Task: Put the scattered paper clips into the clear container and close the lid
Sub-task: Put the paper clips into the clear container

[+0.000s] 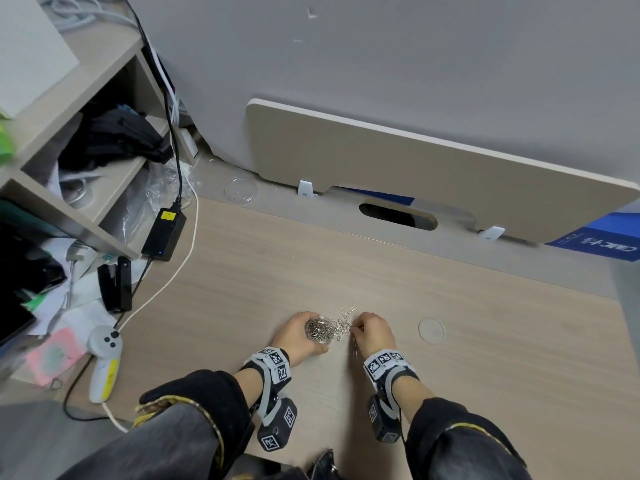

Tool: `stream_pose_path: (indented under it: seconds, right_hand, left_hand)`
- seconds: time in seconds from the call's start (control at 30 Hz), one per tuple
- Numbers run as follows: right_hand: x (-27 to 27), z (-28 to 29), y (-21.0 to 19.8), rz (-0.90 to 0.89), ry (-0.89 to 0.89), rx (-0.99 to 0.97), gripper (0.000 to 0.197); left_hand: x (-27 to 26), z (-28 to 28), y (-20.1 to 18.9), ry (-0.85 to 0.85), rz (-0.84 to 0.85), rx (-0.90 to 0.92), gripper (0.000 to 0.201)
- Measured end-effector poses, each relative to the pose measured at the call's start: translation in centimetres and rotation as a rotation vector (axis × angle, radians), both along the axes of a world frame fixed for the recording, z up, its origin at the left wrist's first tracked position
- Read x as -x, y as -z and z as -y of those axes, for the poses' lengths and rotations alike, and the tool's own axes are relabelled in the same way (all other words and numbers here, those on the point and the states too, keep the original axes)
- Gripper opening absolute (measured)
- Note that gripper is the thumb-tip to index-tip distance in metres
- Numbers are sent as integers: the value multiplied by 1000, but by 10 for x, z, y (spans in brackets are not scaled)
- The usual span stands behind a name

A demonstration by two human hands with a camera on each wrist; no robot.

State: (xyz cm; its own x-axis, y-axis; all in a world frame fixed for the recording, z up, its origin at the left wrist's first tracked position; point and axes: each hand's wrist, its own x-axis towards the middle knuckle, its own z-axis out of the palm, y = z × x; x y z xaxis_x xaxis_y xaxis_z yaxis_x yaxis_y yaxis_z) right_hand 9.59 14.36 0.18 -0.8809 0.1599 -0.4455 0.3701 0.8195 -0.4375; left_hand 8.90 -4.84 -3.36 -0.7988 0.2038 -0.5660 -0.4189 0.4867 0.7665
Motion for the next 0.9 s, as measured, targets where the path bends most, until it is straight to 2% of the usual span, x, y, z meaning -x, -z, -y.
stream_pose_path:
  seconds: [0.07, 0.13, 0.2, 0.27, 0.33, 0.43, 0.53, 0.7, 0.9]
  right_hand:
    - [1, -6, -2, 17, 74, 80, 4]
    - [2, -12, -8, 26, 135, 179, 15]
    - [4, -16, -20, 6, 102, 237, 21]
    - [10, -15, -34, 1, -89, 219, 16]
    - [17, -10, -50, -2, -375, 84, 3]
    - [26, 2, -68, 3, -687, -110, 14]
    - [31, 16, -78, -15, -828, -244, 22]
    - [30, 24, -77, -24, -718, -148, 16]
    - [19, 20, -68, -33, -365, 169, 4]
  left_hand:
    - [0, 0, -3, 4, 2, 4, 69]
    - [0, -2, -7, 4, 4, 1, 66]
    - [0, -4, -8, 7, 0, -5, 65]
    - [0, -9, -12, 15, -5, -7, 64]
    - [0, -15, -18, 31, -8, -17, 63]
    - [1, -27, -36, 92, -31, -23, 65]
    - [0, -35, -51, 146, -36, -2, 47]
    - [-2, -37, -57, 145, -30, 14, 44]
    - [-1, -33, -43, 140, -10, -13, 50]
